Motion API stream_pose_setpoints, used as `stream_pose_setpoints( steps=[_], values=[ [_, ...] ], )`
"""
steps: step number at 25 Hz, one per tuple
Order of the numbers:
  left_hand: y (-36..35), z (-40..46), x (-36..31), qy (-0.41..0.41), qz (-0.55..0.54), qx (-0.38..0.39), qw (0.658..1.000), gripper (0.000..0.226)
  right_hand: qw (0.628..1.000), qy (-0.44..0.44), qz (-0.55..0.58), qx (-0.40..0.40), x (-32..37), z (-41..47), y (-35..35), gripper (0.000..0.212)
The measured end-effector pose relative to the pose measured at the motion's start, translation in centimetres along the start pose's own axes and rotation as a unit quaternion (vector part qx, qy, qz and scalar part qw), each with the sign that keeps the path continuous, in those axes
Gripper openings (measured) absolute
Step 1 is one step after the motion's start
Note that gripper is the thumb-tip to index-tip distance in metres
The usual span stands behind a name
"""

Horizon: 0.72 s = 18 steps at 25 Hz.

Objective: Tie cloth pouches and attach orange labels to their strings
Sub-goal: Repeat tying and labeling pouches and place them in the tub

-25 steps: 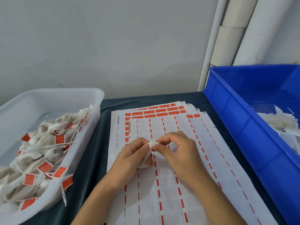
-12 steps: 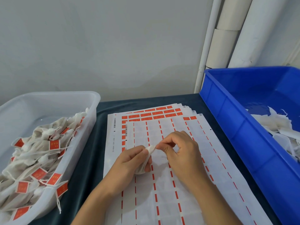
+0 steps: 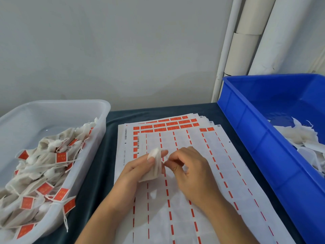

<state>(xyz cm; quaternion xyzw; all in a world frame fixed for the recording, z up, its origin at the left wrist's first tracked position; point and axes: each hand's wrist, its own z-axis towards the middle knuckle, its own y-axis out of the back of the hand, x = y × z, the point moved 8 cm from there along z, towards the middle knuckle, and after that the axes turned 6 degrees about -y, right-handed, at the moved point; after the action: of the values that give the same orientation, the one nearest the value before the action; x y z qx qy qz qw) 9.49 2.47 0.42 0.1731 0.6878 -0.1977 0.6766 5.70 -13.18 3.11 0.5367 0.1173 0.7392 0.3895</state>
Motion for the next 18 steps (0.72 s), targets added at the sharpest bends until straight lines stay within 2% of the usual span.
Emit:
stream_pose_setpoints(
  steps=[2,5,9,12,15,18],
  values=[
    [0.1,0.2,-0.2,-0.006,-0.004,-0.024,1.0,0.04,0.999,0.046,-0.014,0.011,0.7,-0.1,-0.3,0.007],
    [-0.1,0.5,-0.3,-0.018,0.055,-0.044,0.997,0.036,0.995,0.1,-0.019,0.006,1.4,-0.3,0.0,0.009],
    [-0.8,0.6,-0.5,-0.047,0.151,-0.027,0.987,0.037,0.992,0.128,-0.001,-0.017,1.9,-0.5,0.5,0.012],
    [-1.3,0.5,-0.6,-0.062,0.202,-0.007,0.977,0.036,0.993,0.119,0.01,-0.018,1.8,-0.3,0.6,0.009],
    [-1.7,0.4,-0.7,-0.075,0.237,0.001,0.969,0.029,0.995,0.077,0.061,0.027,1.6,-0.1,-0.1,0.015],
    [-1.4,0.4,-0.6,-0.079,0.266,-0.025,0.96,0.019,0.995,0.031,0.085,0.045,1.0,-0.1,-0.2,0.012]
  ],
)
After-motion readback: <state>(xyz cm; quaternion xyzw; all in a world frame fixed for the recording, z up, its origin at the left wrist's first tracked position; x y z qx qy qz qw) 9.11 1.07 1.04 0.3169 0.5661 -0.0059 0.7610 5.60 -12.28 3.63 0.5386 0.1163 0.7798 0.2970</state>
